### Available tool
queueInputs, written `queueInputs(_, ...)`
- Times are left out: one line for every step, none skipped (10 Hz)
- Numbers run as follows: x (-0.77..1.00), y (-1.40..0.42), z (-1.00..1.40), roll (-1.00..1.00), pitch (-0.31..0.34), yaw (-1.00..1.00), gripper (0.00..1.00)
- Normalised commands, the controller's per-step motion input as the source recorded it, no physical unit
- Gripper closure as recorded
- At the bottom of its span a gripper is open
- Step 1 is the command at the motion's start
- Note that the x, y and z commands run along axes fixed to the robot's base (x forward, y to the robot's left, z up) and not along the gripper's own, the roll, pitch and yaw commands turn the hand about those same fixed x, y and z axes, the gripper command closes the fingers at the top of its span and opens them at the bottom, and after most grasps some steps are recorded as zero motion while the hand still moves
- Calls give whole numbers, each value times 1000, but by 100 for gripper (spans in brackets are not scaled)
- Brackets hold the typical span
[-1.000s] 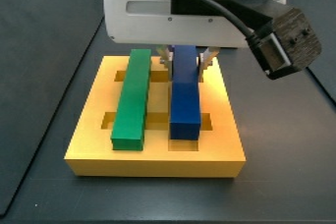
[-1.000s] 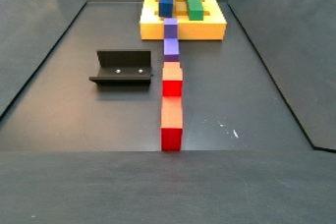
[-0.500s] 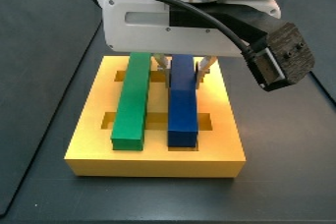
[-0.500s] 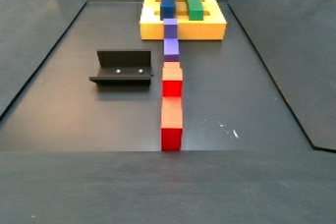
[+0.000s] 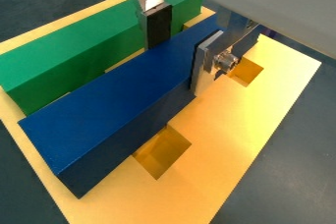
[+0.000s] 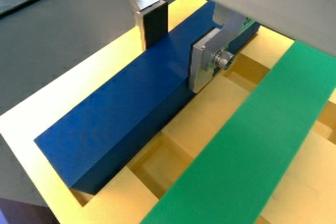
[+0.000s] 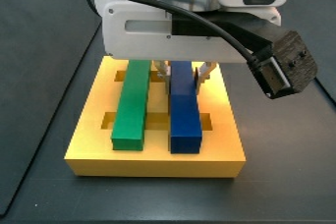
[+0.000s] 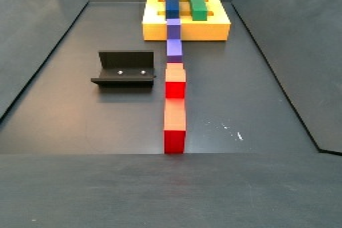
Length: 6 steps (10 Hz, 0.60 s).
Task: Pick up the blue object. Move up. Move to above the board. Insert the blue object.
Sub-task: Insert the blue object.
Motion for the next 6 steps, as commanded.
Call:
queueInputs(226,60,-263,129,59,0,100)
queueInputs(69,203,-154,134,84,0,100)
queueInputs(31,220,-126,146,94,0,100)
queueInputs(0,117,-146,187,83,0,100)
queueInputs(0,0,-169,211,30,0,100)
queueInputs(0,0,0,0,0,0,100)
